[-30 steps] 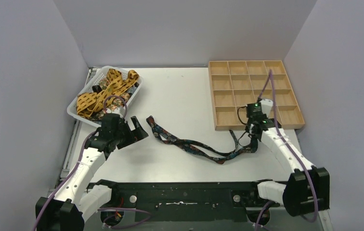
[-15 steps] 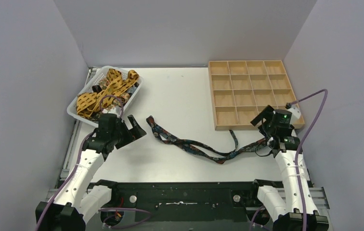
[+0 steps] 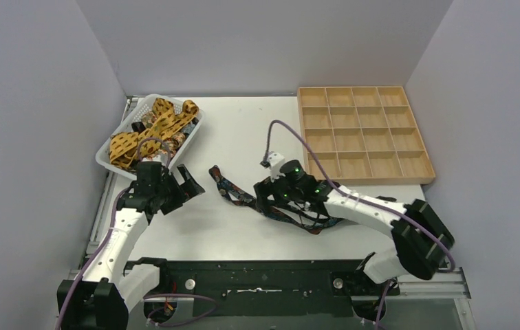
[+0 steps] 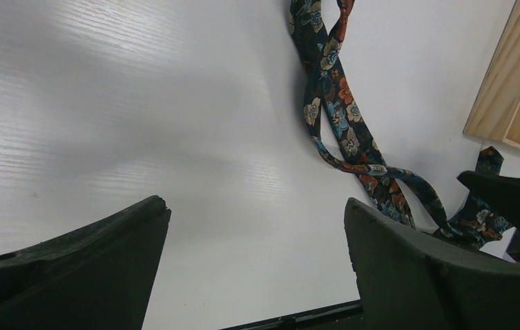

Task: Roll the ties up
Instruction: Flatten out the tie at the center of the board.

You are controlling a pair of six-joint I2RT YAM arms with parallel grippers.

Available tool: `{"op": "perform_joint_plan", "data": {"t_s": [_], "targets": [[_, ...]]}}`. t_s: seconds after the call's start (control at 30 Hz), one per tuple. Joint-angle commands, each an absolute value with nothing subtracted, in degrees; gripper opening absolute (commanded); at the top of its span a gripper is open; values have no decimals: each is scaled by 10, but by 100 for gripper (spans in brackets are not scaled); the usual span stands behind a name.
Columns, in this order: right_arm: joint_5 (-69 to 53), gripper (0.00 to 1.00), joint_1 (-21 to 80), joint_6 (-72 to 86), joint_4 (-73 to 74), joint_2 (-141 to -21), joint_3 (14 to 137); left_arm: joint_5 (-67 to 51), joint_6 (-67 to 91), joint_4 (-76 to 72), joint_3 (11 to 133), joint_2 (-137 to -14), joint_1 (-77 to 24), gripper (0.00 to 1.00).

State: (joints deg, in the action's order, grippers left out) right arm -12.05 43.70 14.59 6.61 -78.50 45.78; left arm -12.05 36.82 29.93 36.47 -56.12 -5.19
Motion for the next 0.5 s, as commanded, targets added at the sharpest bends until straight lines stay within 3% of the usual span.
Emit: {"op": "perform_joint_plan", "data": {"t_s": [0.0, 0.17, 0.27, 0.47], "targets": [[-77, 97, 464, 7, 16, -878, 530, -138, 363, 292, 368, -547, -44, 97], [-133, 99, 472, -70, 14, -964, 571, -136, 364, 296, 368, -552, -41, 97], [-147, 93, 475, -98, 21, -1005, 597, -126, 358, 305, 370, -555, -40, 97], [-115, 46, 489, -101, -33, -990, 578, -110, 358, 321, 378, -541, -37, 97]]}}
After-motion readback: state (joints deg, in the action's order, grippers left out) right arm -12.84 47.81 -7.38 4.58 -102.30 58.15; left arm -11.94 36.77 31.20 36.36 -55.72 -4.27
